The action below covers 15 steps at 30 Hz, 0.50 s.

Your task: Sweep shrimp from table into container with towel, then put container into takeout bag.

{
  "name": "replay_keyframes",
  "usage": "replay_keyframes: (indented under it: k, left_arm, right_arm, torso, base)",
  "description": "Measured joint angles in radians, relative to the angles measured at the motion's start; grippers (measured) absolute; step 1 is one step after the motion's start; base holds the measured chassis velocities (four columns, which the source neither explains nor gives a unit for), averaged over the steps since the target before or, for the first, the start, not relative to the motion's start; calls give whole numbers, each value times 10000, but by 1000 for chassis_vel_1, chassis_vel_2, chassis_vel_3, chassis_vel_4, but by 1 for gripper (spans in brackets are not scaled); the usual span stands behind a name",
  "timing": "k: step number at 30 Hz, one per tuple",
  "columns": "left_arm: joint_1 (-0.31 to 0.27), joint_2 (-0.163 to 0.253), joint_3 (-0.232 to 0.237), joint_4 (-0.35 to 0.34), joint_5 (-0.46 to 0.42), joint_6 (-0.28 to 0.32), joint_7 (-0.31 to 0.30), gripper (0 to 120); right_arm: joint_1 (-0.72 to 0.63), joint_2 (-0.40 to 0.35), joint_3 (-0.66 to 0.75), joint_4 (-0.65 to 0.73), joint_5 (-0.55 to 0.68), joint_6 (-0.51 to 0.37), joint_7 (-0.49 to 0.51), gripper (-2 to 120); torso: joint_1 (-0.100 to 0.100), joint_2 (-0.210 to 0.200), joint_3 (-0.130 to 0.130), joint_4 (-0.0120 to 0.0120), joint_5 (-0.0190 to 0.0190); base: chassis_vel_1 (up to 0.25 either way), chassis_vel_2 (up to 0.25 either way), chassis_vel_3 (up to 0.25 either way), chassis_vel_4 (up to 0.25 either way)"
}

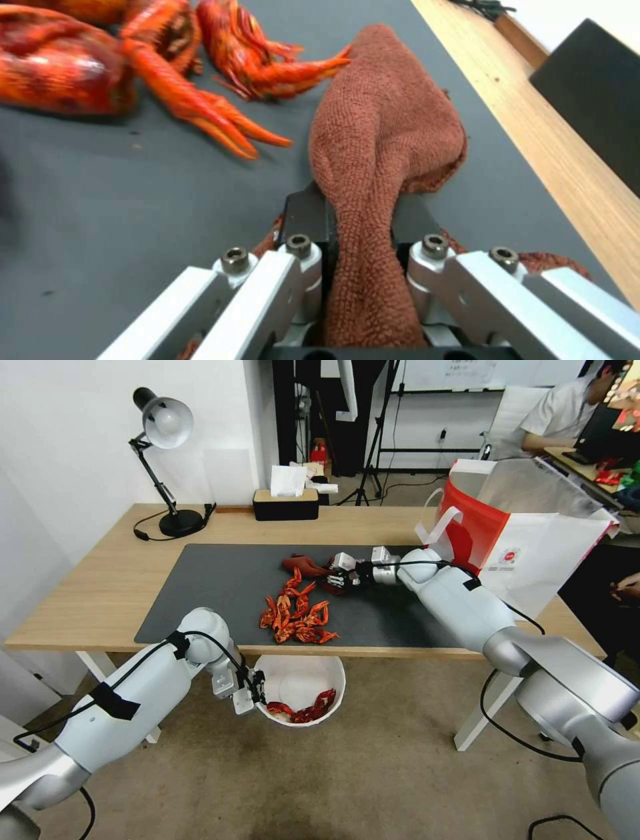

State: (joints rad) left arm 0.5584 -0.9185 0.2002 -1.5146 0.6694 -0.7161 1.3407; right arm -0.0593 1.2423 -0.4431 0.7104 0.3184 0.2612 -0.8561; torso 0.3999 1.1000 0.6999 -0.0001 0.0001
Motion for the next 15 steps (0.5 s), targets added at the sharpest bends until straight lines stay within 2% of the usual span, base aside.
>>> replay_keyframes:
  k: [15]
  left_arm:
    - [121, 299, -169, 11, -9, -34, -15, 0]
  right_arm:
    - [-276, -468, -253, 1055, 280, -83, -215, 10]
  torso:
    - [0, 0, 1, 1, -1]
  base:
    - [0, 0, 0, 0]
